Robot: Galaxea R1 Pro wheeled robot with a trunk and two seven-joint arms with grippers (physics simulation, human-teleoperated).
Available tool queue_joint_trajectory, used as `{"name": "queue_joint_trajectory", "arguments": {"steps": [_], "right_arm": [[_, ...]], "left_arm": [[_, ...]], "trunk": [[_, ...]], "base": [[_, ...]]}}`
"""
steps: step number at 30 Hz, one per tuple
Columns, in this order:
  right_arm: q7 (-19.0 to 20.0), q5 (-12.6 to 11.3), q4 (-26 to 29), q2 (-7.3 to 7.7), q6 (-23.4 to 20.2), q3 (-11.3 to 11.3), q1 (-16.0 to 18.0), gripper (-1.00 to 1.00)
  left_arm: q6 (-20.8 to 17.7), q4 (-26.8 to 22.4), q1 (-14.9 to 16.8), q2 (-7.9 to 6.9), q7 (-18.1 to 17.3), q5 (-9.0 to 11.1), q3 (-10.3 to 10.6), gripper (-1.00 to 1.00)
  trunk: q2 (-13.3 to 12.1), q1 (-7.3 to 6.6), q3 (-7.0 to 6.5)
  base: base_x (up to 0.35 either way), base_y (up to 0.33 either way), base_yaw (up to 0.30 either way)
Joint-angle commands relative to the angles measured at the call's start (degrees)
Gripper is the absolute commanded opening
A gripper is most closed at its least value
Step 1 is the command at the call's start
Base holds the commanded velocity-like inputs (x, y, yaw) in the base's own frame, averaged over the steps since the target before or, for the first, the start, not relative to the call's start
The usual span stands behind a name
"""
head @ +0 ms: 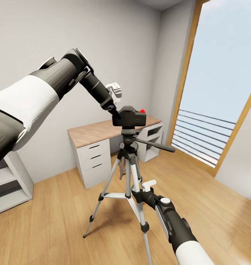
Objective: Attach the digital camera to the camera tripod in the bedroom.
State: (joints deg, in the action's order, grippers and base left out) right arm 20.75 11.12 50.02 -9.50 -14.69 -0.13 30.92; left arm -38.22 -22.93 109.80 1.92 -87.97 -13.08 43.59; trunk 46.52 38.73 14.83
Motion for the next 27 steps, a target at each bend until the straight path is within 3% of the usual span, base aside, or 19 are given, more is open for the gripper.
{"name": "queue_joint_trajectory", "arguments": {"steps": [1,17,19,20,21,22,23,27], "right_arm": [[-0.97,1.96,0.17,-0.01,-0.07,-0.05,0.02,-1.00],[-0.90,1.97,0.17,0.01,-0.07,-0.05,0.02,-1.00],[-0.89,1.97,0.17,0.01,-0.07,-0.05,0.02,-1.00],[-0.89,1.97,0.17,0.01,-0.07,-0.05,0.02,-1.00],[-0.89,1.97,0.17,0.01,-0.07,-0.05,0.02,-1.00],[-0.89,1.97,0.17,0.01,-0.07,-0.05,0.02,-1.00],[-0.89,1.97,0.17,0.01,-0.07,-0.05,0.02,-1.00],[-0.89,1.97,0.17,0.01,-0.07,-0.05,0.02,-1.00]], "left_arm": [[-0.61,-0.02,0.06,0.01,-0.42,-0.40,0.01,1.00],[-0.77,0.12,0.06,-0.81,-0.47,-0.22,-0.78,1.00],[-0.88,-0.03,0.06,-1.99,-0.38,0.05,-2.66,1.00],[-0.95,-0.26,0.06,-3.02,-0.34,0.24,-4.91,1.00],[-1.00,-0.64,0.06,-4.80,-0.31,0.41,-9.56,1.00],[-1.02,-0.76,0.06,-5.45,-0.30,0.45,-11.35,1.00],[-1.03,-1.06,0.06,-6.72,-0.29,0.49,-14.98,1.00],[-1.05,-1.66,0.06,-8.80,-0.23,0.48,-21.12,1.00]], "trunk": [[0.06,0.01,0.09],[0.06,0.01,0.09],[0.06,0.01,0.09],[0.06,0.01,0.09],[0.06,0.01,0.09],[0.06,0.01,0.09],[0.06,0.01,0.09],[0.06,0.01,0.09]], "base": [[0.000,0.000,0.000],[0.000,0.000,0.000],[0.000,0.000,0.000],[0.000,0.000,0.000],[0.000,0.000,0.000],[0.000,0.000,0.000],[0.000,0.000,0.000],[0.000,0.000,0.000]]}}
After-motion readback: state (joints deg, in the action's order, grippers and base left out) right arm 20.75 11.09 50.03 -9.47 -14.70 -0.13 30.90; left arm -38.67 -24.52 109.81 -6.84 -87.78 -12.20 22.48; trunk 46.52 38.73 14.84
